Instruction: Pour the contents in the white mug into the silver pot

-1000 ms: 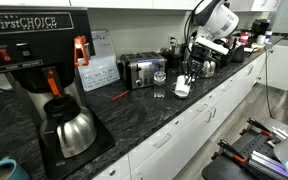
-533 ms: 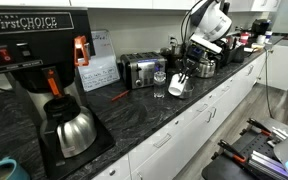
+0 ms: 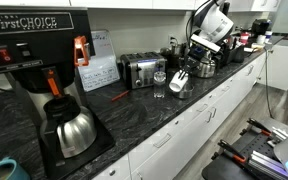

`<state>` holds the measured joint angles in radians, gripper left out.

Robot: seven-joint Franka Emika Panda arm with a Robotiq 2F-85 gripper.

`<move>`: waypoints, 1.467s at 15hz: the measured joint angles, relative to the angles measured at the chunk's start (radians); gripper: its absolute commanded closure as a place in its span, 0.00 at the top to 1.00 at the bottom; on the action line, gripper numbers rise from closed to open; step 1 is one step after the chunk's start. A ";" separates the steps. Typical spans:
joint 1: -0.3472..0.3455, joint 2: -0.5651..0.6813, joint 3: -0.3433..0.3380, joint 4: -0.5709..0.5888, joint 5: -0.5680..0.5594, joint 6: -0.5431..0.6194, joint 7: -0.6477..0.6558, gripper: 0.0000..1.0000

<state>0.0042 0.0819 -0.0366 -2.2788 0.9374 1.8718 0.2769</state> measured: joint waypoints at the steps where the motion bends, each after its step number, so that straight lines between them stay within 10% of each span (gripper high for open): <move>1: -0.006 0.006 -0.005 0.000 0.016 -0.001 0.000 0.02; 22: -0.069 0.082 -0.052 -0.020 0.278 -0.094 -0.125 0.02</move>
<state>-0.0651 0.1637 -0.0884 -2.2985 1.2155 1.7775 0.1521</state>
